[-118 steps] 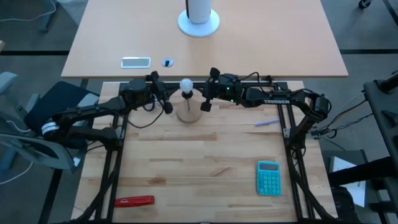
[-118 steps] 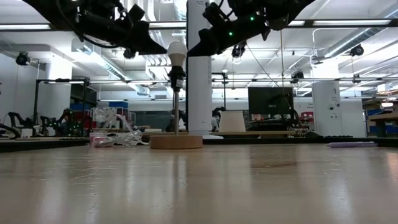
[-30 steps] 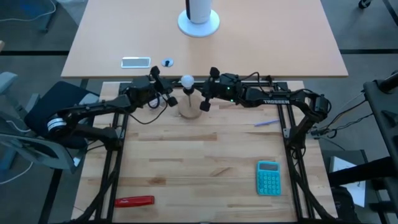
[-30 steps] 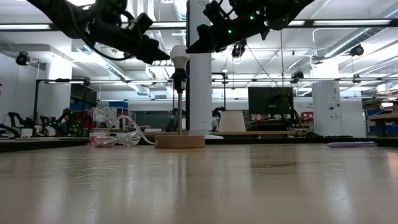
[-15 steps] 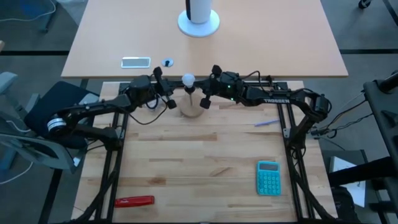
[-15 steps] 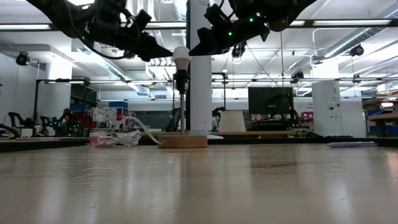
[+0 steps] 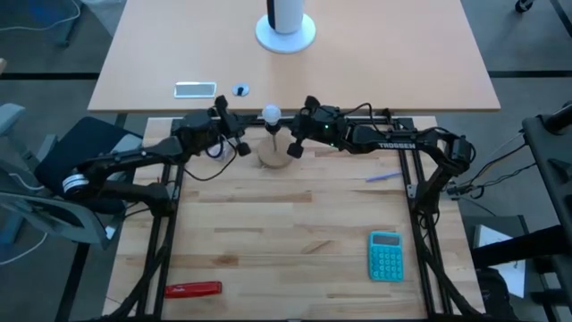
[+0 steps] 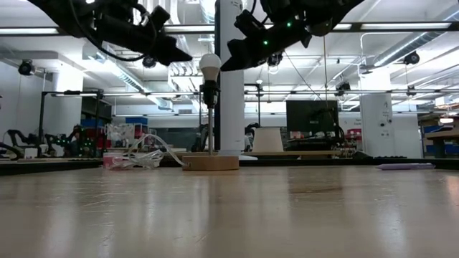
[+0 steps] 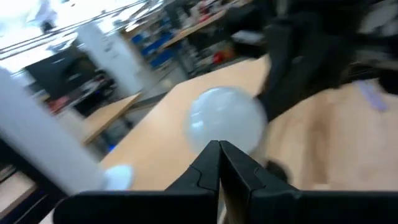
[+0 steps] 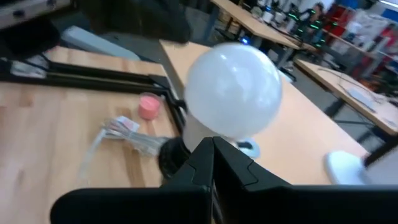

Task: Screw lightbulb
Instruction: Remove the light bulb from the bulb socket

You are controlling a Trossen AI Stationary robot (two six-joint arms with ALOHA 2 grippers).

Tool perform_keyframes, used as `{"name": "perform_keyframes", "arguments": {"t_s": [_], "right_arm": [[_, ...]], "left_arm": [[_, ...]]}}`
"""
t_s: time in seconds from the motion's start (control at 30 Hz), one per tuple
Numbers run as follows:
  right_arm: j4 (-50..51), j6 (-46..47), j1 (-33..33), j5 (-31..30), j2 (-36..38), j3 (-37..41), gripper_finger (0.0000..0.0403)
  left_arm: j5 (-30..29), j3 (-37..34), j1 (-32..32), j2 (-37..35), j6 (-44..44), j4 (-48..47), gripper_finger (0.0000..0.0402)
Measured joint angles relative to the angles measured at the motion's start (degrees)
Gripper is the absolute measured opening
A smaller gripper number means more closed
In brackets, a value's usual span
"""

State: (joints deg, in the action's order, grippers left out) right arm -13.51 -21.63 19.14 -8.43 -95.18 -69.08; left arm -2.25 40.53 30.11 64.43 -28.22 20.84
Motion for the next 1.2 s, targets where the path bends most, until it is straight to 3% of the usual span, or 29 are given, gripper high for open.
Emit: {"name": "perform_keyframes", "arguments": {"t_s": [0.1, 0.3, 0.6, 0.7, 1.2], "right_arm": [[0.4, -0.6, 0.0, -1.7, 0.0, 0.0, 0.0], [1.3, -0.9, 0.3, -1.9, 0.1, 0.0, 0.0], [0.8, 1.3, 1.9, -1.6, 0.1, 1.3, 0.0], [0.6, 2.7, 2.3, 1.2, 0.1, 1.3, 0.0], [1.3, 7.4, 7.1, 2.4, 0.1, 5.2, 0.0]], "left_arm": [[-4.5, -0.2, 0.5, 0.0, 0.2, -2.6, 0.0], [-2.1, -2.7, 0.7, 2.2, 3.4, -4.2, 0.0], [-3.1, -9.2, 1.2, 5.0, 5.0, 13.6, 0.0], [-4.0, -9.2, 2.2, 6.5, 3.7, 14.9, 0.0], [-1.0, -6.9, 3.2, 24.1, 5.3, 18.1, 0.0]]}}
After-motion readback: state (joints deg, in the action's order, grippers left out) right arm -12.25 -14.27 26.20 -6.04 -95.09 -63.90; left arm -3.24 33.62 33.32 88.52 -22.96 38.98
